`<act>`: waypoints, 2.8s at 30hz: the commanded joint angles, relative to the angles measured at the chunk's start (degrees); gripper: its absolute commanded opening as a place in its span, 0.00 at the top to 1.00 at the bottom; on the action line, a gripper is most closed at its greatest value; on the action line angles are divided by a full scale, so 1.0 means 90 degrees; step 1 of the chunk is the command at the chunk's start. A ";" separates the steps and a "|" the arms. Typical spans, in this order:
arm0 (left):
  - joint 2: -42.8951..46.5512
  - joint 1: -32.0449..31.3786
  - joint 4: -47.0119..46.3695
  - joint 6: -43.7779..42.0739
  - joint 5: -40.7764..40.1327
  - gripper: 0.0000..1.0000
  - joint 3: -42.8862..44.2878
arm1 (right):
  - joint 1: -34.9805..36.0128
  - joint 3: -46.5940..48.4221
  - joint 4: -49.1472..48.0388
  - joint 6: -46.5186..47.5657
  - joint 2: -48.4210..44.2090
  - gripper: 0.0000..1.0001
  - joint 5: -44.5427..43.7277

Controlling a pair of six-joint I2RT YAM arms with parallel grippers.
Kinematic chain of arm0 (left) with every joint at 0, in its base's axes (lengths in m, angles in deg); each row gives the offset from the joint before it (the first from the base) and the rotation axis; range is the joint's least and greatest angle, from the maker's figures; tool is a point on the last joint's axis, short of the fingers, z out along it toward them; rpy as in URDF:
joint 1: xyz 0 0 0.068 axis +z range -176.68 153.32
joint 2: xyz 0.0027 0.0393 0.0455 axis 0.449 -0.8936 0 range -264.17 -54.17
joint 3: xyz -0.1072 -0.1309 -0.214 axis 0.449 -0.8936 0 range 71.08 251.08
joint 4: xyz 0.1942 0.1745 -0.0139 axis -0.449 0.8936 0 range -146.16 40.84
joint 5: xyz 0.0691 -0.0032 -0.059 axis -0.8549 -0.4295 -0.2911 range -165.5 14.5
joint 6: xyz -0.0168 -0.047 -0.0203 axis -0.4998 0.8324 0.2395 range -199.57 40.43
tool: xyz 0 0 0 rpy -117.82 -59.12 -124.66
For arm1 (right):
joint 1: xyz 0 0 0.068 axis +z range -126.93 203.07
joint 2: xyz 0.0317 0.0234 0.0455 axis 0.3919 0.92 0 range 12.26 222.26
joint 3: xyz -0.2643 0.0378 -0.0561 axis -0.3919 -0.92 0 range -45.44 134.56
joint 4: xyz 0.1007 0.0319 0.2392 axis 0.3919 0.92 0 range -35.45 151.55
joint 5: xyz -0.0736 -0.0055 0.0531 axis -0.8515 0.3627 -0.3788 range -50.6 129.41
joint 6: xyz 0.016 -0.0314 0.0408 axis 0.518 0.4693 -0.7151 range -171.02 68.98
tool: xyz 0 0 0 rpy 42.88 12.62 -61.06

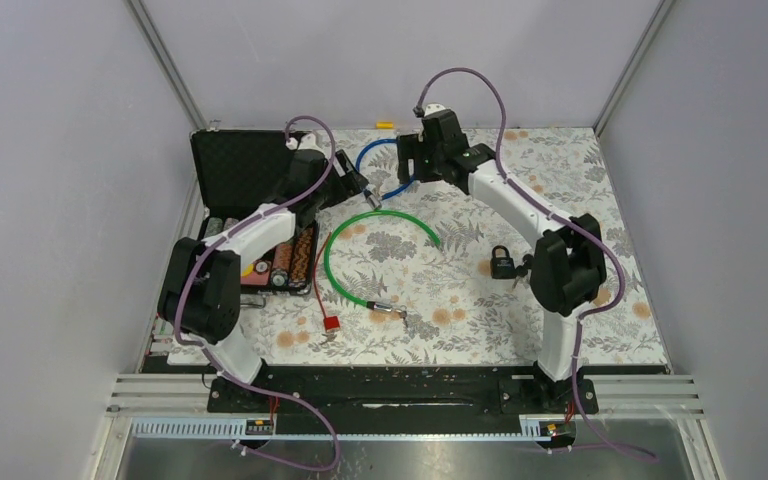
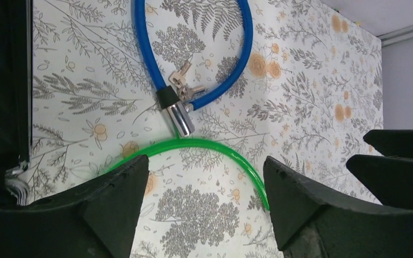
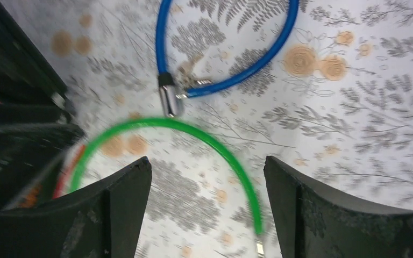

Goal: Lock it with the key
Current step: Place the key at the center of the board, then pick up the lock from the center of the board.

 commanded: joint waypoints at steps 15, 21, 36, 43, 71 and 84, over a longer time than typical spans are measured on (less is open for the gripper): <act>0.4218 -0.1021 0.0276 0.0469 -0.1714 0.18 -0.2503 | 0.1951 0.0727 0.3428 0.2699 0.0456 0.20 0.0421; 0.5727 -0.1085 0.1501 0.0434 -0.2105 0.16 -0.2590 | 0.2093 0.0912 0.2587 -0.0119 0.0886 0.30 0.0884; 0.7957 -0.1083 0.4248 0.0187 -0.2786 0.15 -0.2043 | 0.3084 0.0398 0.1422 -0.1926 0.1418 0.38 -0.0859; 0.8654 -0.1077 0.4502 0.0041 -0.2951 0.13 -0.1759 | 0.3371 0.0551 0.1527 -0.2131 0.1985 0.43 -0.0804; 0.8850 -0.1078 0.4612 0.0147 -0.3105 0.10 -0.1940 | 0.3985 0.0709 0.2070 -0.1708 0.1296 1.00 -0.3197; 0.7825 -0.1075 0.4307 -0.0548 -0.1478 0.10 -0.1888 | 0.3533 -0.1552 0.0055 -0.2323 -0.2272 1.00 -0.3437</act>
